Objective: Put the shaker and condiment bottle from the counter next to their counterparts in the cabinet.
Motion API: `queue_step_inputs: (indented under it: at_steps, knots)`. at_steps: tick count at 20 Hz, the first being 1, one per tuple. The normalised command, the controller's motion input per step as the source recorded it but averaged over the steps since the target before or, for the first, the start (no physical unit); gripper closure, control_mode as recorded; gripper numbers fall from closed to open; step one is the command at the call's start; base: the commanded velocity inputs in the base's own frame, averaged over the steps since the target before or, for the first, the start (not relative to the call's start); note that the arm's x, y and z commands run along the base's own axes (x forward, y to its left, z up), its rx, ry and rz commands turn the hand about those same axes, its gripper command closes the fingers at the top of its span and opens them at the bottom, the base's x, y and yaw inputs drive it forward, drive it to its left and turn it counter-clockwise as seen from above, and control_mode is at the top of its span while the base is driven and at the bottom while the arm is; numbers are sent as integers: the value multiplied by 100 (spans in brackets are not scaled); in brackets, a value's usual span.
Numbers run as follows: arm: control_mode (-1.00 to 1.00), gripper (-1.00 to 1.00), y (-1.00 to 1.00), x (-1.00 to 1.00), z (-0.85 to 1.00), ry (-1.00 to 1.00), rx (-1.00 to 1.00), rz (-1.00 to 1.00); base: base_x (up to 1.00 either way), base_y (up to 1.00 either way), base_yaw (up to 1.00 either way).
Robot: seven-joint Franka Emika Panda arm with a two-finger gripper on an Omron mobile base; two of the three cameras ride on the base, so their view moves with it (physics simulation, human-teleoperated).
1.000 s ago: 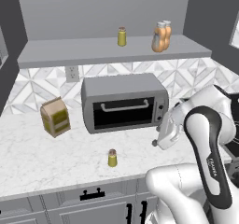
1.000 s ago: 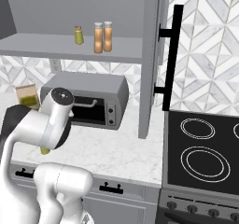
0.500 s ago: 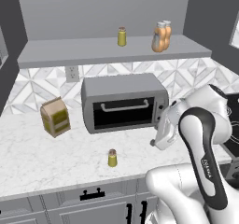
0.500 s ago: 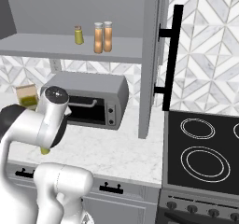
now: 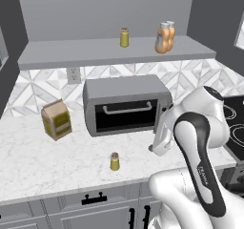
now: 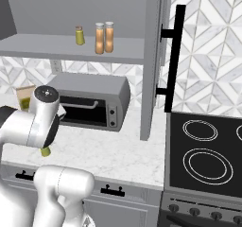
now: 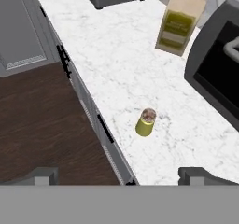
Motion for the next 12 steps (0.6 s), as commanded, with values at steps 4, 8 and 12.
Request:
queue_step_inputs:
  at_steps: [4, 8, 12]
  knots:
    - [-100, -100, 4, -22, -54, -10, 0, -6, 0, 0, 0]
    - [-100, -100, 12, -35, -57, -11, 0, -9, 0, 0, 0]
    - [-100, -100, 19, -11, -29, -13, 0, -10, 0, 0, 0]
